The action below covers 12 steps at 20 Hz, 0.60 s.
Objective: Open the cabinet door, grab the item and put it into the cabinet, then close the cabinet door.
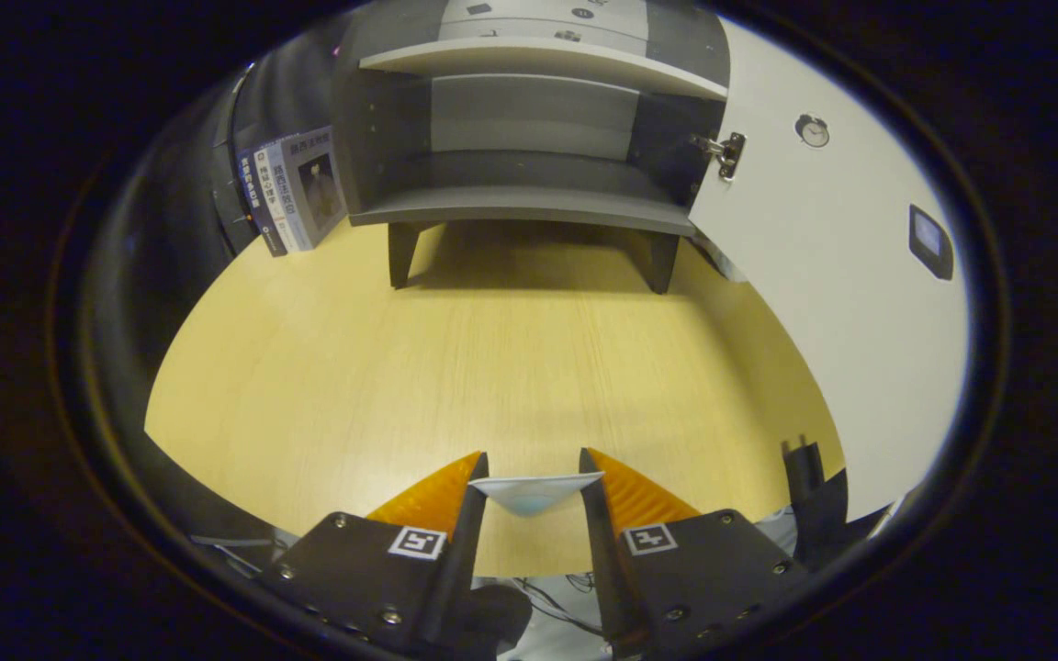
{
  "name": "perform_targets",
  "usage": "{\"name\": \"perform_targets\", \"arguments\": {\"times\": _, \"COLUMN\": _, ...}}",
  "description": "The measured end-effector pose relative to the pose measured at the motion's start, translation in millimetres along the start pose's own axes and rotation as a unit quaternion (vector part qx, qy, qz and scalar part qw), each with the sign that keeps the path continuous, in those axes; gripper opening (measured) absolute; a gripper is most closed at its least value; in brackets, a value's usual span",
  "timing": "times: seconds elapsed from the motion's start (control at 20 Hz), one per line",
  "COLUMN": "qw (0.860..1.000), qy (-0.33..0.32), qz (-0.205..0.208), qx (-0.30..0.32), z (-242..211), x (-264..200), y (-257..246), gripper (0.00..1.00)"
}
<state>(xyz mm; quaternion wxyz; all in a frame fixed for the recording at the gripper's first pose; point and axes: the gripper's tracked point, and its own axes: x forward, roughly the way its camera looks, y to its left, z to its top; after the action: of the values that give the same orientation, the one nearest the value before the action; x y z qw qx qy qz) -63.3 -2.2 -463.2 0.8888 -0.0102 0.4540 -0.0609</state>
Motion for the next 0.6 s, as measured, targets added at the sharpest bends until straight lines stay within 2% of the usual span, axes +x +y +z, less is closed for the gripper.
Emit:
{"name": "perform_targets", "arguments": {"times": 0.3, "qw": 1.0, "qy": -0.027, "qz": 0.007, "qx": 0.008, "z": 43.4, "x": -19.4, "y": -2.5, "gripper": 0.56}}
{"name": "perform_targets", "arguments": {"times": 0.6, "qw": 0.996, "qy": -0.091, "qz": 0.019, "qx": 0.011, "z": 129.8, "x": -61.5, "y": -13.6, "gripper": 0.56}}
